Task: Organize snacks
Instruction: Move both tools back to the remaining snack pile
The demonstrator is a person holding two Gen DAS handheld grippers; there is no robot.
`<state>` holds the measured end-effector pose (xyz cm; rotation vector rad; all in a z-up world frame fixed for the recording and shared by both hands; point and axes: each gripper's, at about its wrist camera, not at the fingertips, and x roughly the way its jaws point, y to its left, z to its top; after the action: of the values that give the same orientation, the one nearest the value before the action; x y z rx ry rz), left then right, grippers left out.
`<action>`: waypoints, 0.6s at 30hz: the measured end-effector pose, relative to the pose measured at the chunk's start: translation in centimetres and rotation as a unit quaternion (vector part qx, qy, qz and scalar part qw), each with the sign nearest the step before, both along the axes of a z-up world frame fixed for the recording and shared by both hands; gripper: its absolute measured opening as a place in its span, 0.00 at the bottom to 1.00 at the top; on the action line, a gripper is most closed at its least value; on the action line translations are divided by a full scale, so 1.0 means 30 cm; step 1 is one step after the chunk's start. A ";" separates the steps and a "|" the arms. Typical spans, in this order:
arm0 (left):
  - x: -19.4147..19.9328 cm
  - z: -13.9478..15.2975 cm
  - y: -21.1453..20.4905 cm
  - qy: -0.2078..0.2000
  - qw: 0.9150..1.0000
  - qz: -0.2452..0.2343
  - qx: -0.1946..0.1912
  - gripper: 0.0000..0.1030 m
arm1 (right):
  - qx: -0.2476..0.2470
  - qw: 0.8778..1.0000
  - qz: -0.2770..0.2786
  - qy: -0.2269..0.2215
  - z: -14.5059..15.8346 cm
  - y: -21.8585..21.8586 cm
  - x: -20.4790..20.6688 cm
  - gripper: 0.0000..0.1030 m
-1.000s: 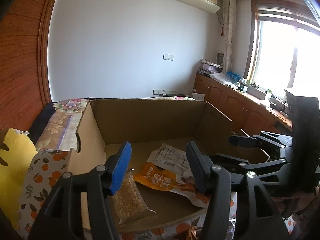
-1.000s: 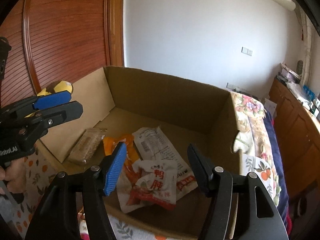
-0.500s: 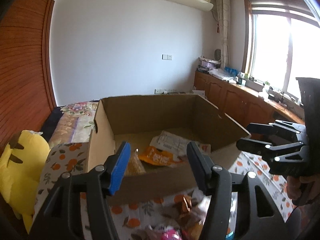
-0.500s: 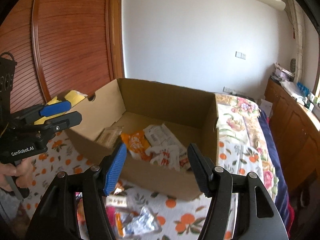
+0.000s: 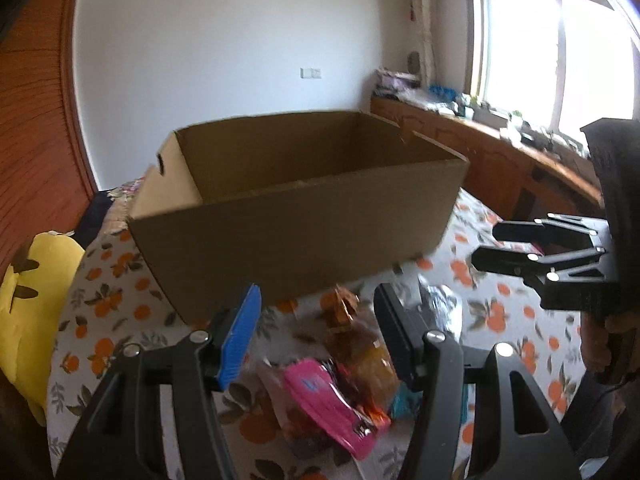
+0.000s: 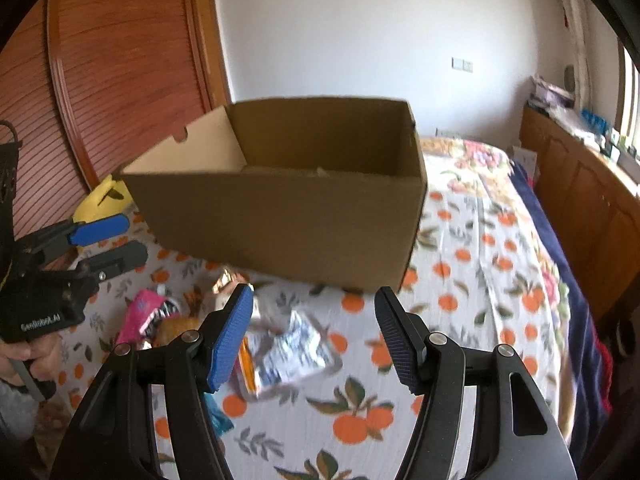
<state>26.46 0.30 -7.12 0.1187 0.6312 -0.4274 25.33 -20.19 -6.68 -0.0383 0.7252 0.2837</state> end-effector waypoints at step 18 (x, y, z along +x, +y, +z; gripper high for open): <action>-0.064 -0.083 -0.129 0.051 0.992 -0.082 0.083 0.48 | 0.023 0.999 -0.021 0.043 -0.152 -0.056 -0.027 0.63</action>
<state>24.55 -3.57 -9.60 0.3097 0.7605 -0.5429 24.51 -21.85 -11.22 0.0318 0.8033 0.2634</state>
